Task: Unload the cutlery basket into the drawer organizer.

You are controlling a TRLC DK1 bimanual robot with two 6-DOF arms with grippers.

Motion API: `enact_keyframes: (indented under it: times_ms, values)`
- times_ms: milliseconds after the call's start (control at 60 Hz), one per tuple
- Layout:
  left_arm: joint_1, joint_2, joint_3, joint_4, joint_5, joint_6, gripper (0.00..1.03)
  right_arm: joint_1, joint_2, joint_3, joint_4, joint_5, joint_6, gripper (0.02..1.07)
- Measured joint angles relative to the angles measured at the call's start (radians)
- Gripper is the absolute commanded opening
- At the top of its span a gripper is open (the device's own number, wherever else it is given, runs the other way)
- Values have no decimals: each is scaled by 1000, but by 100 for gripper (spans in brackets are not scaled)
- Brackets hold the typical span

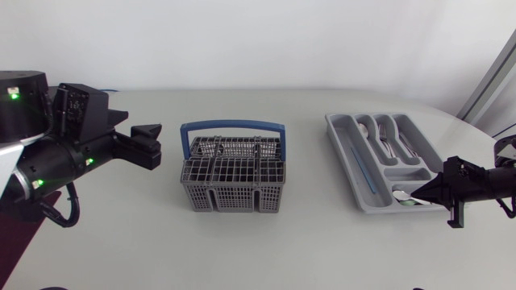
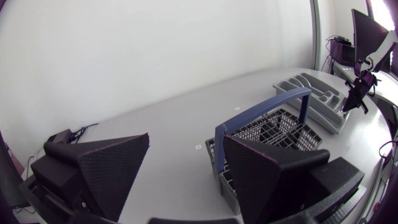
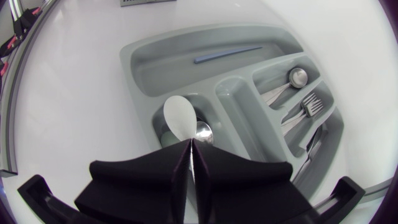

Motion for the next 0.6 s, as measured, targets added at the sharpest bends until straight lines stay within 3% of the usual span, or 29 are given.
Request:
enact_keyframes:
  times_ms: [383, 600]
  values:
    - [-18, 0, 0, -5, 0, 0, 100, -12, 0, -14, 8, 8, -1, 13]
    - [-19, 0, 0, -7, 0, 0, 100, -26, 0, -14, 11, 8, -5, 55]
